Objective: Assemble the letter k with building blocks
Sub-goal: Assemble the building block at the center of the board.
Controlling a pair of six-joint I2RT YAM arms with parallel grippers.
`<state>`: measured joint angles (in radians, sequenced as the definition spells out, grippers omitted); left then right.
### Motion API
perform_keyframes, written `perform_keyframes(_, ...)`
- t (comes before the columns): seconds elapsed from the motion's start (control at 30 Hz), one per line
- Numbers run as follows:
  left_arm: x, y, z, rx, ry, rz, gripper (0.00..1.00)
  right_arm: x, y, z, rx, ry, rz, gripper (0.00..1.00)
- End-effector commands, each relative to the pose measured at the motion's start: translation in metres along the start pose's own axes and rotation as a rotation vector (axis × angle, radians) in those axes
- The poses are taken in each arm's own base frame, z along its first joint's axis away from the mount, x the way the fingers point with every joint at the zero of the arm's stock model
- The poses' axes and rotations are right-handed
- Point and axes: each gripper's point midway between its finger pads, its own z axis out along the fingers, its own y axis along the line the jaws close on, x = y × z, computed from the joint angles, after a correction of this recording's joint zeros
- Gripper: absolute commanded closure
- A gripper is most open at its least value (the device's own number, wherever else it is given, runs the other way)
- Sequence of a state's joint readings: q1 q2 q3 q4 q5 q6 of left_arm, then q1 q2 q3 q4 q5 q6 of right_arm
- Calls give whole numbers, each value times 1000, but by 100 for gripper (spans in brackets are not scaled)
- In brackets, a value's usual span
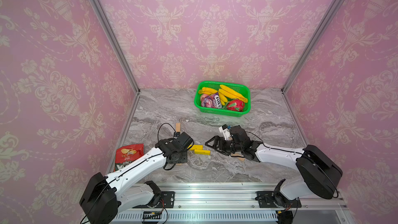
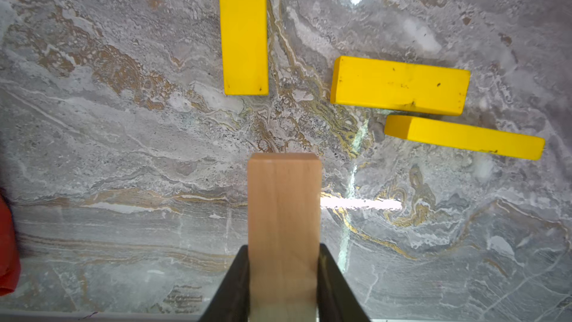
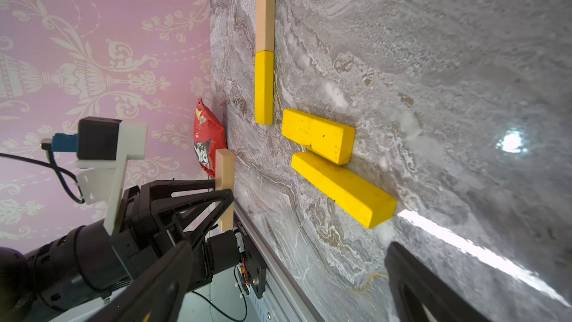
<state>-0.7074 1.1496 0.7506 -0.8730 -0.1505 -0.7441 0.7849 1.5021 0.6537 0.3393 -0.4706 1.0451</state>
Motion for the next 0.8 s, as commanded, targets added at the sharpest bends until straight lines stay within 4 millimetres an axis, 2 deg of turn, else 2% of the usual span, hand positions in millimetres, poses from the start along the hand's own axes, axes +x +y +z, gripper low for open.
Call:
perform_keyframes(0.0,12,3,15,-7,55,69,82,-11,22,4,-66,-57,-7,0)
perform_keyframes(0.13,12,6,19,-21,54,71,82,-14,25,5,-77,-70,-6,0)
perform_keyframes(0.3,12,20,29,-87,70,26,83,-17,37,13,-111,-44,-11,0)
perform_keyframes(0.53,4,19,36,-70,70,-17,82,-30,27,13,-124,-75,22,0)
perform_keyframes(0.77,3,14,44,-50,76,-35,82,-43,34,19,-160,-59,40,0)
